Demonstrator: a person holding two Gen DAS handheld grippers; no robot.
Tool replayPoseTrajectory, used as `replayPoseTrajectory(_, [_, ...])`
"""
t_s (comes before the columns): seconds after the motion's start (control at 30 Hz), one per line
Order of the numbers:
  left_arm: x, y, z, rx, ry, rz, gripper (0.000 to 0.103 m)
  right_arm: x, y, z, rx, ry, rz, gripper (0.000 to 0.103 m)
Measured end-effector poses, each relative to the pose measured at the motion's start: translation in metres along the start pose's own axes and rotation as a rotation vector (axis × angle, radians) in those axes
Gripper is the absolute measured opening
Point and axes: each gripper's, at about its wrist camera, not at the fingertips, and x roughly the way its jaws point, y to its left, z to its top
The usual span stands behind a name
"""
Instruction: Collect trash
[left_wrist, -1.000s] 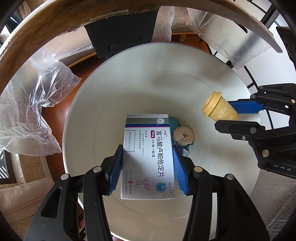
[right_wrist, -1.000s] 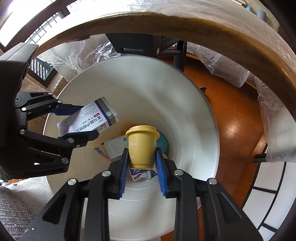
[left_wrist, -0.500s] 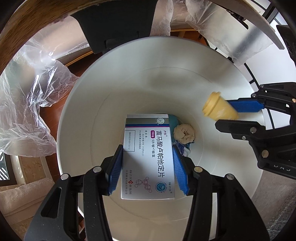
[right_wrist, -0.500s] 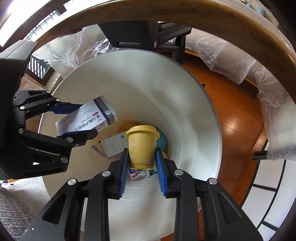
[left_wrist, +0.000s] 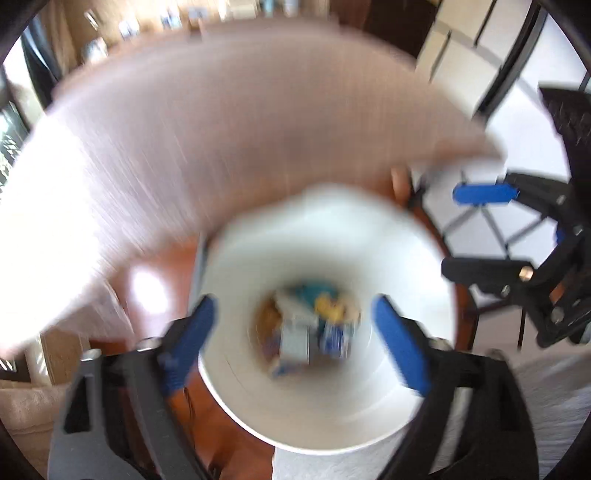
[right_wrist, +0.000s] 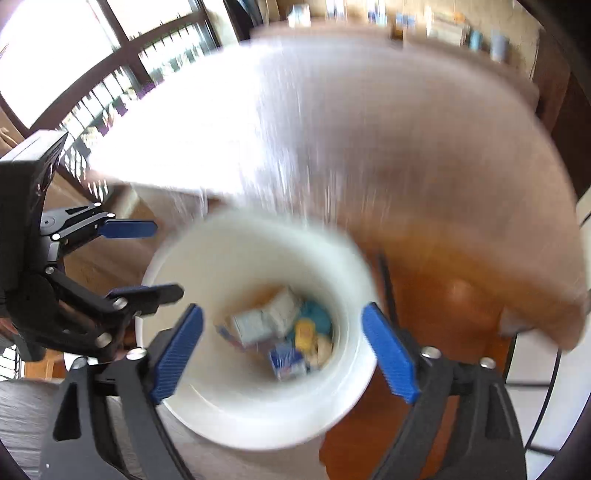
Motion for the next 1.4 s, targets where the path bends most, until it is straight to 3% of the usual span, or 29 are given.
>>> replayPoseTrajectory(0.07, [-0.027, 0.012, 0.024, -0.028, -0.12, 0.052, 0.102, -0.021, -0.001, 0.022, -0.015, -0.084, -0.039, 0.096])
replayPoseTrajectory(0.2, [-0.037, 0.053, 0.076, -0.128, -0.233, 0.111, 0.102, -0.029, -0.027, 0.079, 0.043, -0.21, -0.115, 0.099])
replayPoseTrajectory(0.43, [0.002, 0.121, 0.151, -0.202, -0.243, 0.269, 0.102, 0.015, -0.114, 0.161, 0.166, -0.216, -0.25, 0.099])
replayPoseTrajectory(0.6, [0.038, 0.169, 0.184, -0.277, -0.203, 0.311, 0.102, 0.044, -0.163, 0.198, 0.259, -0.214, -0.275, 0.099])
replayPoseTrajectory(0.9, [0.094, 0.221, 0.201, -0.352, -0.118, 0.378, 0.102, 0.085, -0.217, 0.218, 0.319, -0.159, -0.374, 0.099])
replayPoseTrajectory(1.4, [0.113, 0.246, 0.212, -0.413, -0.103, 0.366, 0.102, 0.101, -0.242, 0.226, 0.321, -0.15, -0.419, 0.099])
